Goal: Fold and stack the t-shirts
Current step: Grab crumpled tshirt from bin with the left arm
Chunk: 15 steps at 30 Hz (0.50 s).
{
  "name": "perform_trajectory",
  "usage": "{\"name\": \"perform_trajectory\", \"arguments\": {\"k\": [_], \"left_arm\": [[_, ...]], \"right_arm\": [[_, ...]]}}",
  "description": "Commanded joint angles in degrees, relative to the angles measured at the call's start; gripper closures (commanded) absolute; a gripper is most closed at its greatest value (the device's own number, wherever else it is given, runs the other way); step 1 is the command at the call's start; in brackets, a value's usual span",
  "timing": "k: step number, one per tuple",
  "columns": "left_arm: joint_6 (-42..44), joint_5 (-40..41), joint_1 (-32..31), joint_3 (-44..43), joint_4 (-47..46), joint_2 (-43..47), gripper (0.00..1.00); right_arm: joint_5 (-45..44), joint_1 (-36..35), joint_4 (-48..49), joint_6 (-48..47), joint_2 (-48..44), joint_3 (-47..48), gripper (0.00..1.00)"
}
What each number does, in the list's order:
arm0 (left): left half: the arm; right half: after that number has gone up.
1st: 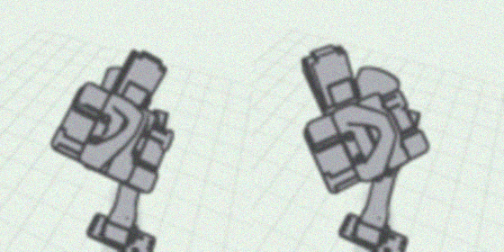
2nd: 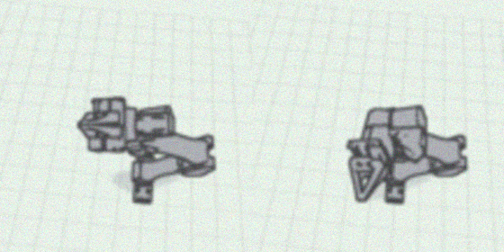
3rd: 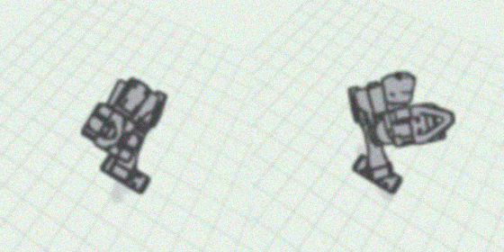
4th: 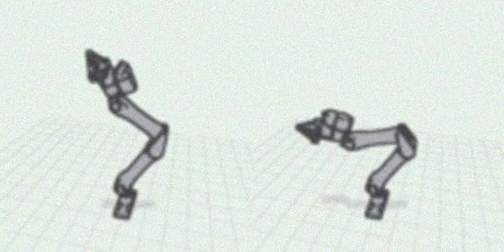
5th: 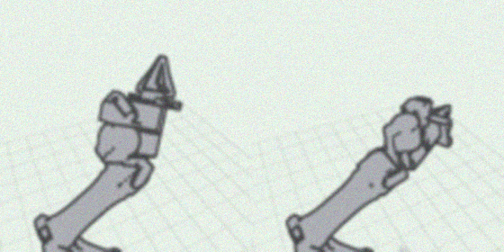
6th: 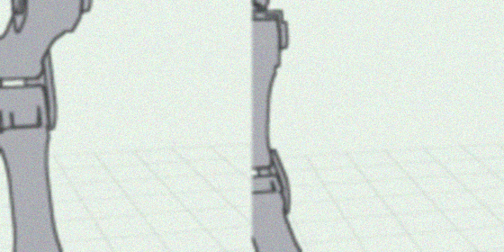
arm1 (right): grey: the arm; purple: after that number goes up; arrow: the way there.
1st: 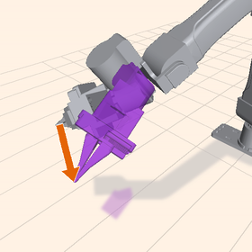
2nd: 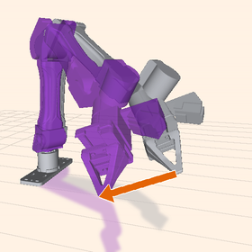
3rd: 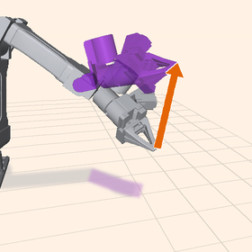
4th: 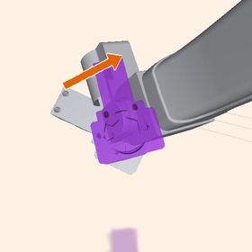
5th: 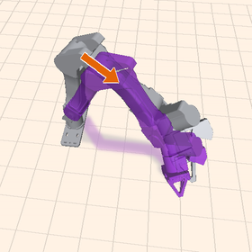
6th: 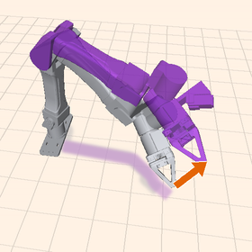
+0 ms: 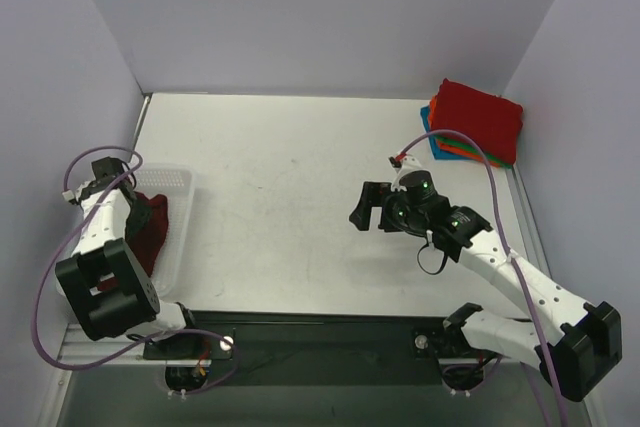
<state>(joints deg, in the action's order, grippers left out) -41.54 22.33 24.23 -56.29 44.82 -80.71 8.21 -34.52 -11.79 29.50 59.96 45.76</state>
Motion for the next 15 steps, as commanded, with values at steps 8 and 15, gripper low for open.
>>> {"name": "perform_trajectory", "arguments": {"k": [8, 15], "left_arm": [[1.7, -5.7, 3.0, 3.4, -7.0, -1.4, 0.78], [5.4, -6.8, 3.0, -4.4, -3.2, 13.5, 1.0]], "right_arm": [[3.0, 0.2, 0.9, -0.8, 1.1, -0.3, 0.0], [3.3, 0.2, 0.9, -1.1, 0.2, -0.4, 0.0]]}}
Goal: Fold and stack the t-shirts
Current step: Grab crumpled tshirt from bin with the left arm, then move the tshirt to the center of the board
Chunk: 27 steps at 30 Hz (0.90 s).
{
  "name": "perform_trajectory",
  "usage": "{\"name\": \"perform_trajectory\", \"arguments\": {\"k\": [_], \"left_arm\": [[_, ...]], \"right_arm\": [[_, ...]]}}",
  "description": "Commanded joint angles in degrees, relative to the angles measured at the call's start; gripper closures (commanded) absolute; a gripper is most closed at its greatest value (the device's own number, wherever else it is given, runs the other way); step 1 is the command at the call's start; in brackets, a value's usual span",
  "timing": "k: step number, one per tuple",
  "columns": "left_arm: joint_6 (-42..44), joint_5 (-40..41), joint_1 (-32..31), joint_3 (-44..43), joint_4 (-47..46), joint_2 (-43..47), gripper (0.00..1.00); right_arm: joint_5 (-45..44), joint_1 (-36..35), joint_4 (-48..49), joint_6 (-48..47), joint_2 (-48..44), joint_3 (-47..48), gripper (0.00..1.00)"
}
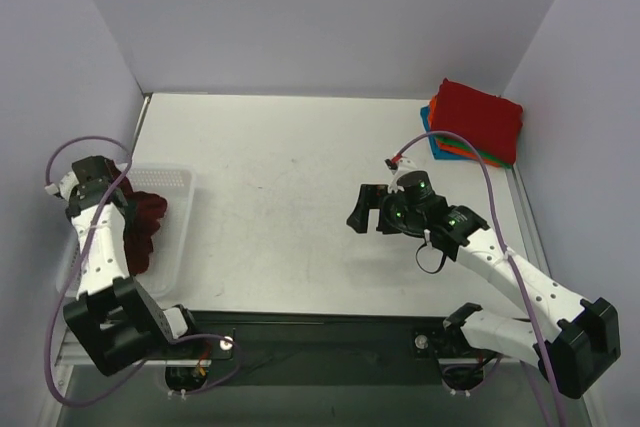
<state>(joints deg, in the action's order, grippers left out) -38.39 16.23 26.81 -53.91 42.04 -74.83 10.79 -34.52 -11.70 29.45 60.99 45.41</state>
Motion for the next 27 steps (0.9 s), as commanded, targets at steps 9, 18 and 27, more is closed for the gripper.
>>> {"name": "perform_trajectory", "arguments": {"k": [9, 18, 27], "left_arm": [[2.6, -18.5, 0.1, -18.8, -3.3, 17.3, 1.0], [2.8, -19.2, -20.1, -47.6, -7.9, 11.0, 1.0], [9.2, -10.7, -44.6, -65.4, -5.1, 1.2, 1.0]], "right_arm": [[2.1, 0.3, 0.2, -0.6, -1.1, 3.1, 0.0], [-0.2, 0.3, -2.5, -2.0, 0.0, 11.6, 0.0], [-3.5, 0.3, -4.4, -2.3, -1.2, 17.2, 0.0]]}}
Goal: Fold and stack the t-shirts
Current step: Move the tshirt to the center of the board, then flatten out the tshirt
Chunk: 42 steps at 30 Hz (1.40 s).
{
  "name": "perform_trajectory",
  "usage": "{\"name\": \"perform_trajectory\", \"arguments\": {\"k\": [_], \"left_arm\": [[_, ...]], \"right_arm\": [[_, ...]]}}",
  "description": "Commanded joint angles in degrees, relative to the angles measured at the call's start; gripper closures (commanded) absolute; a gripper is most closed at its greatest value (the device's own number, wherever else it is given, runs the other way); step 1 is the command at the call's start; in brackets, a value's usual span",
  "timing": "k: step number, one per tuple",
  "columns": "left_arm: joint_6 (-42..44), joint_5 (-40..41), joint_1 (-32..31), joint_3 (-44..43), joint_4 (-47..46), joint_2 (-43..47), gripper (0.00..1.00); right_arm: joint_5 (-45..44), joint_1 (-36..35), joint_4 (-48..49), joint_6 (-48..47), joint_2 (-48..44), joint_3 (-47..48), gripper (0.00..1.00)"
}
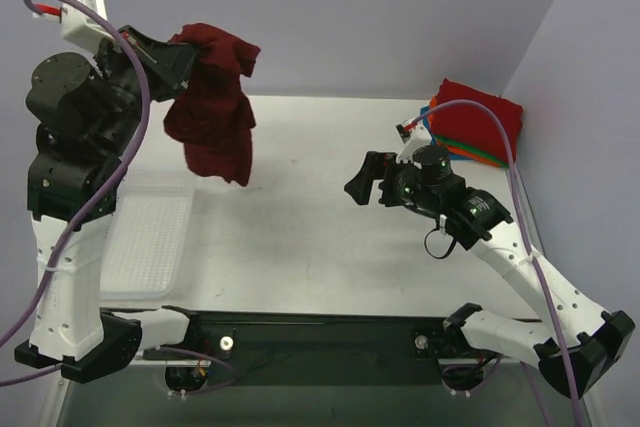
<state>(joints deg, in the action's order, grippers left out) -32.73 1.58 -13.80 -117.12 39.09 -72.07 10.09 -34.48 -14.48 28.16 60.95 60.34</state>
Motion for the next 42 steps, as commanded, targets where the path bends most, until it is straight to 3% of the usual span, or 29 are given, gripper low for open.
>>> {"name": "perform_trajectory", "arguments": {"k": [1, 5, 11, 14, 22, 26, 33, 37, 42], "left_arm": [[4.0, 4.6, -7.8, -1.2, -2.3, -1.8, 1.0], [5.8, 6.9, -14.9, 6.1, -4.3, -3.2, 0.99], [1.9, 1.6, -17.0, 28.4, -14.1, -4.5, 0.52], [0.3, -0.3, -17.0, 35.3, -15.4, -5.4, 0.44], [-3.9, 3.5, -16.7, 55.0, -15.9, 0.1, 0.44], [-3.8, 1.1, -17.0, 58.1, -16.7, -2.8, 0.48], [-3.7, -0.1, -17.8, 61.6, -18.6, -5.8, 0.5], [-4.3, -0.9, -17.8, 61.7, -18.6, -8.0, 0.49], [-4.7, -1.6, -17.9, 63.3, -23.2, -9.2, 0.35]], "right_arm": [[-3.4, 0.3, -1.6, -1.1, -1.9, 2.2, 0.0], [-7.5, 0.3, -1.8, -1.1, -3.6, -0.3, 0.0], [-13.0, 0.4, -1.6, 1.0, -5.3, -5.7, 0.0], [-12.6, -0.1, 0.1, 2.7, -5.6, -10.5, 0.01], [-12.9, -2.2, 11.0, 8.3, -2.3, -22.8, 0.08], [-13.0, -5.1, 19.6, 10.7, 2.5, -25.4, 0.12], [-17.0, -7.0, 28.1, 8.5, 13.2, -21.2, 0.18], [-17.2, -4.6, 27.1, 6.4, 18.0, -16.0, 0.18], [-11.7, -2.8, 28.0, 6.4, 22.9, -12.7, 0.2]]}}
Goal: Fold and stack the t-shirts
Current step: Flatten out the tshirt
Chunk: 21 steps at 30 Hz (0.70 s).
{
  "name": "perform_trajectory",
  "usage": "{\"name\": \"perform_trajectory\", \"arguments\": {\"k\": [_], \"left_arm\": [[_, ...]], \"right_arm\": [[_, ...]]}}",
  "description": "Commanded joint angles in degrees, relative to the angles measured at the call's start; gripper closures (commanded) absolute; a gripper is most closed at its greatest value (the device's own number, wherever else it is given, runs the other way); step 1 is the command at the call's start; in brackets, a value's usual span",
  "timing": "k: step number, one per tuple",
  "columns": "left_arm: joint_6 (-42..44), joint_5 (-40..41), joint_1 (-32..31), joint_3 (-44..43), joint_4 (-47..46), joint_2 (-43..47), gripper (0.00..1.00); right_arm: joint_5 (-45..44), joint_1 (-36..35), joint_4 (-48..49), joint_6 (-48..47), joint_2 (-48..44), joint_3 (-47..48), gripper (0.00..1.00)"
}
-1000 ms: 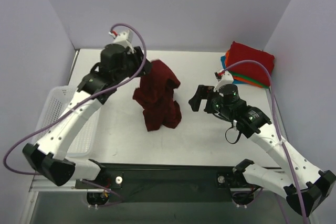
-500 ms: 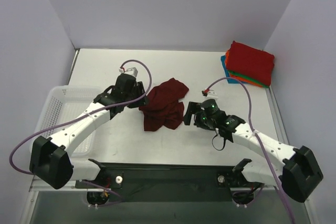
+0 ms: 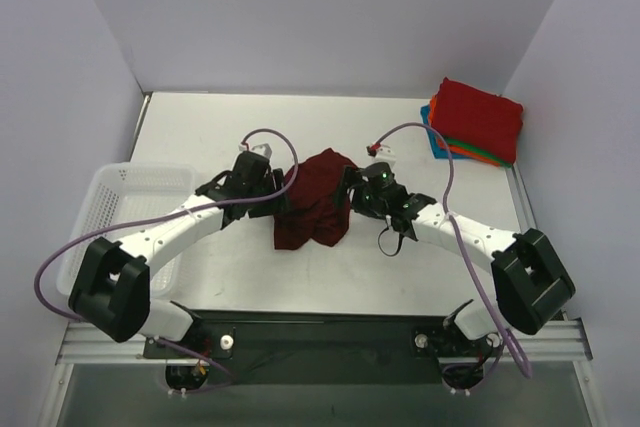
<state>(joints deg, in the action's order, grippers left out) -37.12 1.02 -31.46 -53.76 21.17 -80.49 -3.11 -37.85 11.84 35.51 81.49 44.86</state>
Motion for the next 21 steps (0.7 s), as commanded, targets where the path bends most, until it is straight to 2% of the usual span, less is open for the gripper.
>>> {"name": "perform_trajectory", "arguments": {"k": [1, 11, 16, 20, 21], "left_arm": [[0.2, -0.9, -0.3, -1.2, -4.8, -1.4, 0.35], [3.1, 1.5, -0.3, -6.3, -3.1, -9.1, 0.36], [3.5, 1.6, -0.3, -9.0, -3.8, -12.7, 0.45], [3.6, 0.6, -0.2, -12.0, -4.3, -15.2, 0.6], [3.6, 0.4, -0.3, -12.4, -4.3, -15.9, 0.71]], "right_arm": [[1.7, 0.3, 1.4, -0.7, 2.8, 3.0, 0.21], [2.1, -1.5, 4.2, 5.0, 7.6, 0.0, 0.26], [0.0, -2.1, 2.8, 6.8, 11.8, 1.7, 0.32], [-0.1, -2.5, 2.1, 8.1, 15.3, 3.3, 0.41], [-0.2, -2.5, 2.0, 8.2, 16.0, 3.5, 0.45]]}}
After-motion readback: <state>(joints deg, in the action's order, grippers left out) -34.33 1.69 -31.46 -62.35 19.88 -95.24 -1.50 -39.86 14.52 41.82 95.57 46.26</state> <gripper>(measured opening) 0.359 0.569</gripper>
